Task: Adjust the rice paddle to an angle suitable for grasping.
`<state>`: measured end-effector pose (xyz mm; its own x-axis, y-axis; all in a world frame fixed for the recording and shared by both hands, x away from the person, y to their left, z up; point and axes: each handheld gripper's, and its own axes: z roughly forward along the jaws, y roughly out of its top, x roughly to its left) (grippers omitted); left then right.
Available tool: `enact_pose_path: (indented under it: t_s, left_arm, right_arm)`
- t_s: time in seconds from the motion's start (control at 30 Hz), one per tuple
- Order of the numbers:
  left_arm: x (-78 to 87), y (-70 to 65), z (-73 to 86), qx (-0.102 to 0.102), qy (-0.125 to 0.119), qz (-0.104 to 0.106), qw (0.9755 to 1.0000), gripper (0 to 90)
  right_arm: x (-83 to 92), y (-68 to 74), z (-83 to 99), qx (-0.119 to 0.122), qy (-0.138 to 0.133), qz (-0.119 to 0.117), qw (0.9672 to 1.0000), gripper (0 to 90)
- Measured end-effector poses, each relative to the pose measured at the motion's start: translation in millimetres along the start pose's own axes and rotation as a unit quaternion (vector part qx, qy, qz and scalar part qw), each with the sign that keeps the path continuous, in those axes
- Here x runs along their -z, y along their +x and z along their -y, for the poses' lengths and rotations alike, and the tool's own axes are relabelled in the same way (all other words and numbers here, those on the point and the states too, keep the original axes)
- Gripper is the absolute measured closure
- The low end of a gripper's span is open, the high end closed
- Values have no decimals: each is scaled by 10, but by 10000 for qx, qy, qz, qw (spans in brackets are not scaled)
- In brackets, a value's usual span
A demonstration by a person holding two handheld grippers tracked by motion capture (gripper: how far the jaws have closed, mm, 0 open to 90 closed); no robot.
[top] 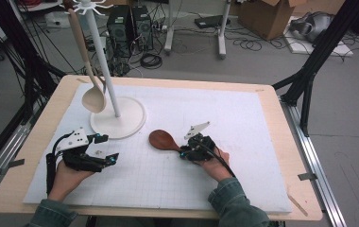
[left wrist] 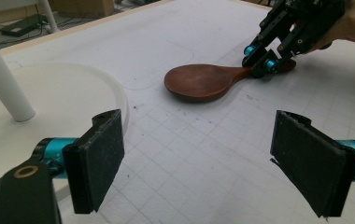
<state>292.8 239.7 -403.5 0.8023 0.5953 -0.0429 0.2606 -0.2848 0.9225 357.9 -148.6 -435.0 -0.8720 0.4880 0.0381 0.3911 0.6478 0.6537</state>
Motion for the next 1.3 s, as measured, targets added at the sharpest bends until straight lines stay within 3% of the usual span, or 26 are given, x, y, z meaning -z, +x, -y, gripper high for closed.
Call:
enact_pose_path:
  t_s: [0.23,0.5,0.8,1.03,1.3]
  left_arm:
    - [-3,2,2,0,4,3,10000,180]
    - [-2,1,5,15,2,5,10000,179]
    - [-3,1,3,0,2,7,10000,180]
    - [-7,-2,1,-26,0,20,10000,180]
    - [-21,-11,0,-18,0,61,10000,180]
  right_arm:
    - [0,-24,9,5,-40,-78,10000,778]
    - [-1,-20,6,248,-61,-176,9995,786]
    - [-22,29,-14,476,-94,-499,9976,787]
    - [-30,79,-34,657,-135,-682,9954,788]
    - [-61,173,-90,946,-206,-995,9903,788]
